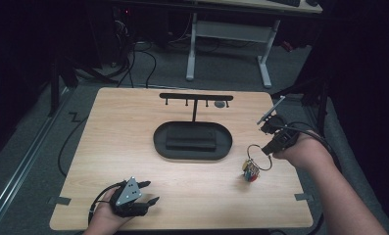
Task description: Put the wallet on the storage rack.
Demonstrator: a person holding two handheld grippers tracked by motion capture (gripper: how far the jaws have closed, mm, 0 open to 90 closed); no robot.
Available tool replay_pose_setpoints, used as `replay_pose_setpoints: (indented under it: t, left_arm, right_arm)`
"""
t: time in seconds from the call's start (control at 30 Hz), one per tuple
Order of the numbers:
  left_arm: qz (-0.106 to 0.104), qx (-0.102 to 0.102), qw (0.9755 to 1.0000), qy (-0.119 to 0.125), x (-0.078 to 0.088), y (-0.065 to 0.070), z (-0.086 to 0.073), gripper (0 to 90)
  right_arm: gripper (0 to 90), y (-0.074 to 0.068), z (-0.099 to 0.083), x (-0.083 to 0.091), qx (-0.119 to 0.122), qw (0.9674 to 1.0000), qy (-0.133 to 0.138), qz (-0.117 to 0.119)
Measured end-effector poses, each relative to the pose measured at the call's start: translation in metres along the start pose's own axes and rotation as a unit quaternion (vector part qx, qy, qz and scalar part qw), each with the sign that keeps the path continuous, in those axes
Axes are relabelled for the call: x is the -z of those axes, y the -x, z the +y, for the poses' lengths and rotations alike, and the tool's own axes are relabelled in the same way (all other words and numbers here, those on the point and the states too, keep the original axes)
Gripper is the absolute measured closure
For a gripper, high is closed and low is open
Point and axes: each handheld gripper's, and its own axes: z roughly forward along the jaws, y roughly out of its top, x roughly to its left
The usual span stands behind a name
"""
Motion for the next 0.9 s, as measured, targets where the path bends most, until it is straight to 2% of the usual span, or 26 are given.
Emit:
replay_pose_setpoints:
  t: [0.1, 0.13, 0.3, 0.33, 0.37, 0.47, 0.9]
  left_arm:
    - [0.001, 0.010, 0.9999, 0.006, 0.002, -0.003, -0.001, 37.5]
    - [0.009, 0.019, 0.9997, 0.013, 0.004, -0.006, -0.001, 36.7]
    - [0.021, 0.030, 0.9992, 0.018, 0.006, -0.010, -0.002, 31.9]
    - [0.029, 0.038, 0.9986, 0.021, 0.007, -0.013, -0.002, 30.8]
    - [0.033, 0.042, 0.9983, 0.023, 0.008, -0.014, -0.002, 30.1]
    - [0.041, 0.048, 0.9976, 0.027, 0.008, -0.015, -0.002, 28.3]
    - [0.040, 0.034, 0.9984, 0.021, 0.007, -0.013, -0.001, 27.7]
  right_arm:
    - [88.0, 0.000, 0.005, 0.008, 0.003, 1.0000, 0.003, 0.001]
    - [88.0, 0.000, 0.007, 0.010, 0.003, 1.0000, 0.003, 0.000]
    - [88.0, -0.001, 0.016, 0.019, 0.009, 0.9999, 0.009, -0.008]
    - [88.0, -0.004, 0.021, 0.023, -0.004, 0.9999, 0.009, -0.008]
    - [88.0, -0.003, 0.024, 0.025, 0.007, 0.9998, 0.014, -0.009]
    - [88.0, -0.003, 0.030, 0.029, 0.006, 0.9997, 0.019, -0.011]
    - [88.1, 0.003, 0.061, 0.031, 0.011, 0.9995, 0.025, -0.014]
